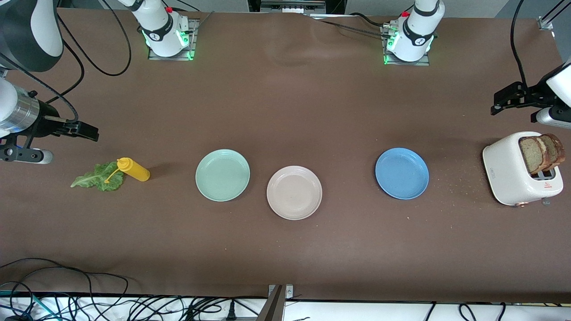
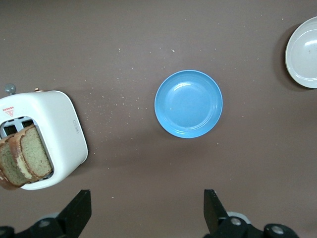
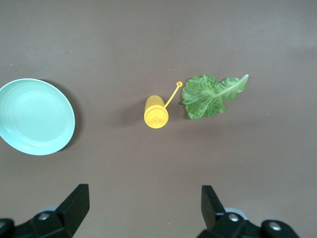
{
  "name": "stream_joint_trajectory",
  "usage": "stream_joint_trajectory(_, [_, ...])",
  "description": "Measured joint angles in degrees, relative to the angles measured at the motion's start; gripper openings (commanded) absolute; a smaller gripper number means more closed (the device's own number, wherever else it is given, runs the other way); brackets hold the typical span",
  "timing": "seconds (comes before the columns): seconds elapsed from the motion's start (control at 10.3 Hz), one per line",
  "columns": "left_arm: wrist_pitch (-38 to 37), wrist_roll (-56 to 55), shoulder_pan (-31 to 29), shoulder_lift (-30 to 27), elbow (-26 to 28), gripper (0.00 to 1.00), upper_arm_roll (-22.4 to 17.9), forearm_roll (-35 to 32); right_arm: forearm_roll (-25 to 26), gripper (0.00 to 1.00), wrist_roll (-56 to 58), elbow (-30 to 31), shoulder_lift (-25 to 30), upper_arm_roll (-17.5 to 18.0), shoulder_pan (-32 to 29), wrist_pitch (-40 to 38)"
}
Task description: Make sandwich on beige plate with both arms
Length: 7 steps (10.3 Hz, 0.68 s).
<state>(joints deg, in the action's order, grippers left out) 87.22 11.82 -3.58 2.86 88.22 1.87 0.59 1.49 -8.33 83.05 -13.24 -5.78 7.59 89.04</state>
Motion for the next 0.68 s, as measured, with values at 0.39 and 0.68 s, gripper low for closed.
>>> stream_joint_trajectory(0.39, [0.0,0.05,0.01,0.0,0.0,1.0,0.12,0.0,-0.72,1.0,-0.55,0.0,-0.02,-0.15,-0.09,0.0])
stream_joint_trajectory(0.68, [0.0,0.08,0.01,0.01,0.0,1.0,0.12,0.0,-0.87,1.0,-0.56,0.0,-0.07,-0.18,-0.34,0.0])
